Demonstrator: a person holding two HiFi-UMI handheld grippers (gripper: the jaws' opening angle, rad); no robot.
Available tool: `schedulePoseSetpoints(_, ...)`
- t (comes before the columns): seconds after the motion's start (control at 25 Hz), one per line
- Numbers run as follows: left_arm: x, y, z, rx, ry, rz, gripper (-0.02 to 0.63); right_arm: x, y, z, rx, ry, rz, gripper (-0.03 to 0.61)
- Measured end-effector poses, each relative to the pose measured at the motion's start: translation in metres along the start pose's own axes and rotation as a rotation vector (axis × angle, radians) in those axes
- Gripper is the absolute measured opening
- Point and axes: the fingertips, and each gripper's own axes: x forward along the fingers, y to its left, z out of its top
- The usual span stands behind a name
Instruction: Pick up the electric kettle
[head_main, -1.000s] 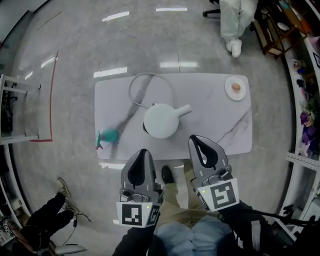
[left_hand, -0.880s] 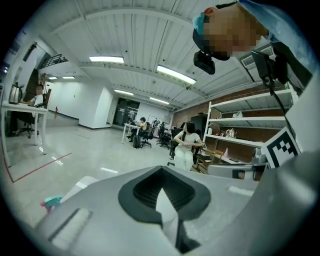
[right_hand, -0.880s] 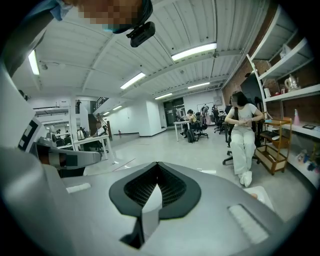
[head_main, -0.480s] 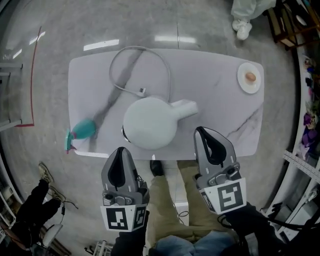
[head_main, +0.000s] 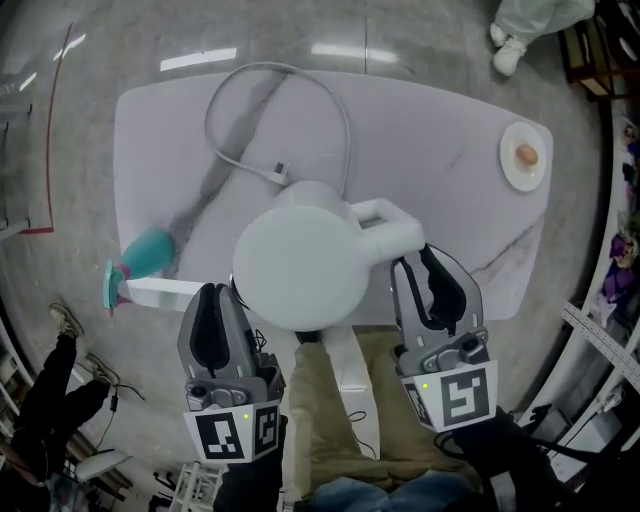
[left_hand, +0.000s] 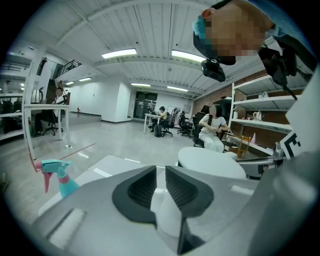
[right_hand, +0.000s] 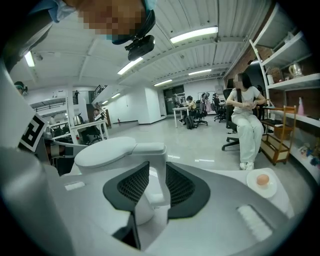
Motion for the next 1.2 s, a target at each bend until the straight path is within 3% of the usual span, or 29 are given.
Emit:
schedulePoseSetpoints(0.12,0.004,0.009,-0.006,-0.008,0.007,0.034,0.086,0.003,-0.004,-0.003,0.005,-0.008,0.004,0.158)
schedulePoseSetpoints(0.52,0.026,0.013,-0.020,-0.009,0.038,0.051,0.086,0.023,-0.014,-0.031,-0.034,0.063,0.015,0.210)
schedulePoseSetpoints(1.04,0.052,0.018,-0.029,-0.025,0.045,0.067,0.083,0.078,-0.006,-0.017,-0.100,0.008,0.081,0.204)
schedulePoseSetpoints(1.2,0.056,0.021,-0.030,-0.036,0.043,0.074,0.080,0.090,-0.005,-0.009,-0.076,-0.003,0.070,0.192)
